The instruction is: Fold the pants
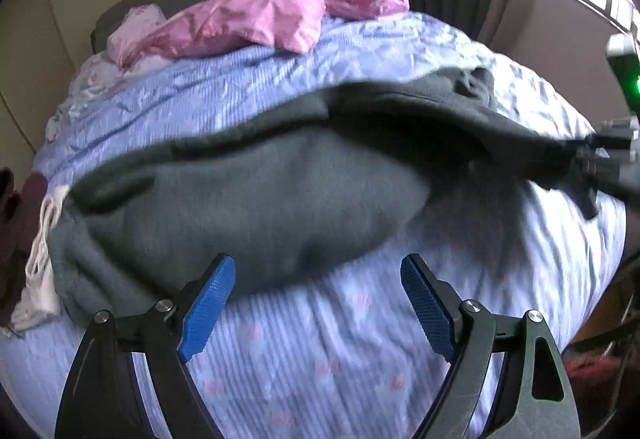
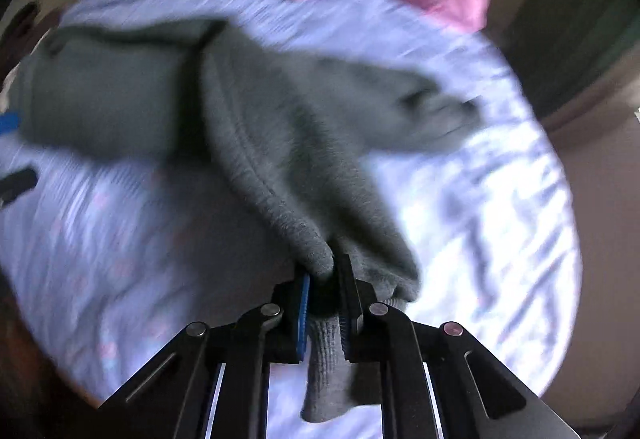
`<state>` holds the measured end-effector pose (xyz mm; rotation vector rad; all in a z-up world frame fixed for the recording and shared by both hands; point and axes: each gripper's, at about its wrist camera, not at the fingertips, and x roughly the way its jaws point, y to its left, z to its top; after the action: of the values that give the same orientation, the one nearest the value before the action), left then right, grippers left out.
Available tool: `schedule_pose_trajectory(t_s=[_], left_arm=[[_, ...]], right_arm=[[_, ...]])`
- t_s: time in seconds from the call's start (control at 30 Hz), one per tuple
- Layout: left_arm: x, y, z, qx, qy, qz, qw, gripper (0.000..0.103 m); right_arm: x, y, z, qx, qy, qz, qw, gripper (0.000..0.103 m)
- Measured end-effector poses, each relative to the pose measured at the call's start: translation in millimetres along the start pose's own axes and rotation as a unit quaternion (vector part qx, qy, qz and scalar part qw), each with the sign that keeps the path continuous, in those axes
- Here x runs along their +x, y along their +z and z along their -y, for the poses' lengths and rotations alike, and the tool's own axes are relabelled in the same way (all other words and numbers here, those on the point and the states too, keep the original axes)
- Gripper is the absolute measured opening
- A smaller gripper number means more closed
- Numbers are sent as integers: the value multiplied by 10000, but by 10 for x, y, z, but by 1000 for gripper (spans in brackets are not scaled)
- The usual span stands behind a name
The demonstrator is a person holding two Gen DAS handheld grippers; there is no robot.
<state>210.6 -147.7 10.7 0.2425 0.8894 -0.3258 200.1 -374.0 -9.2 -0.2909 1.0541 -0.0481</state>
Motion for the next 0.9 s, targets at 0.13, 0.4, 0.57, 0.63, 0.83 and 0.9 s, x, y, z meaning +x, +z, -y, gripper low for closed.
schedule_pose_trajectory(t_s=[0.13, 0.4, 0.57, 0.63, 0.83, 0.9], left_arm=[[25, 364, 71, 14, 49, 282, 9996, 86], [380, 876, 87, 39, 279, 389, 9988, 86], [740, 1067, 12, -116, 454, 207, 9987, 86], [864, 1132, 14, -104, 519, 169, 9985, 86], [1141, 1243, 44, -176, 514, 91, 9985, 86], [1167, 1246, 80, -105, 558, 97, 9983, 86]], right_arm=[[-98, 468, 466, 302, -617, 350, 9970, 12], [177, 1413, 877, 323, -1231, 542, 9904, 11], [719, 1868, 986, 299, -1338, 305, 9901, 11], [998, 1999, 1025, 339, -1291, 107, 9910, 11], [1547, 2102, 1034, 568, -1293, -220, 9897, 14], [1657, 2107, 1018, 599, -1547, -203, 9859, 42]])
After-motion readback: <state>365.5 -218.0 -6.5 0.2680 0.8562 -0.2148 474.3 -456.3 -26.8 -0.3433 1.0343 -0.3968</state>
